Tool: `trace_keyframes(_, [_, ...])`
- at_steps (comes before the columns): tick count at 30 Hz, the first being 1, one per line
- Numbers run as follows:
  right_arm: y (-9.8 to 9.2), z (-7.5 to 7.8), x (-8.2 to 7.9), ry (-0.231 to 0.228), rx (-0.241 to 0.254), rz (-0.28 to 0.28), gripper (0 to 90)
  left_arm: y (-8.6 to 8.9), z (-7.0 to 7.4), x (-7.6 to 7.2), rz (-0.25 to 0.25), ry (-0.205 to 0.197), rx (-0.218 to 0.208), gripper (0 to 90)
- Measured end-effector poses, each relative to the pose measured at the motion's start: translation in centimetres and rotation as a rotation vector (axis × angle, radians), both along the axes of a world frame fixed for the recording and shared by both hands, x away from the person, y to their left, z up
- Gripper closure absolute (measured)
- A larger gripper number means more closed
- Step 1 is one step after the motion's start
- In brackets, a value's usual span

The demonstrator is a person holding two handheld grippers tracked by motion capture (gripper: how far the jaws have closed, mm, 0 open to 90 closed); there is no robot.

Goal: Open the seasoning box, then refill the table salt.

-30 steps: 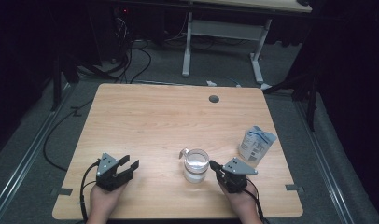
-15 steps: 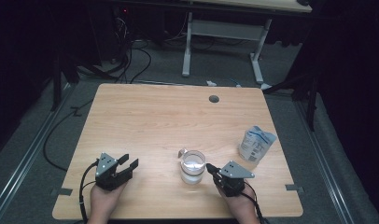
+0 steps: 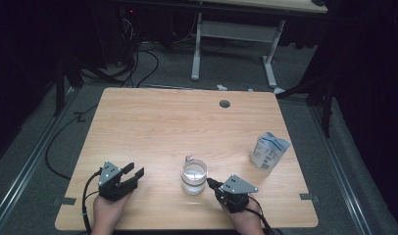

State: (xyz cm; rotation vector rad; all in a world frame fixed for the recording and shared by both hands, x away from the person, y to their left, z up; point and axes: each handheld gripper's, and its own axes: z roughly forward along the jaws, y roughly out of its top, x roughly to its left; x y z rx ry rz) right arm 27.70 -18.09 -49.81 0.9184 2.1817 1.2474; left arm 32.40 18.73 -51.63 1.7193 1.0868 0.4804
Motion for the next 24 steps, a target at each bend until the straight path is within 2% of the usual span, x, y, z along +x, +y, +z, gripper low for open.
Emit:
trace_keyframes(6, [1.4, 0.0, -0.2, -0.005, -0.003, 0.044, 89.7, 0.0, -0.2, 0.1, 0.000, 0.008, -0.001, 52.4])
trace_keyframes(14, [2.4, -0.1, 0.1, -0.004, 0.006, 0.062, 89.3, -0.1, -0.3, 0.1, -0.001, 0.009, 0.000, 52.6])
trace_keyframes(24, [2.6, 0.1, -0.1, -0.011, 0.015, 0.075, 89.1, -0.1, -0.2, 0.1, -0.003, 0.010, -0.001, 52.6])
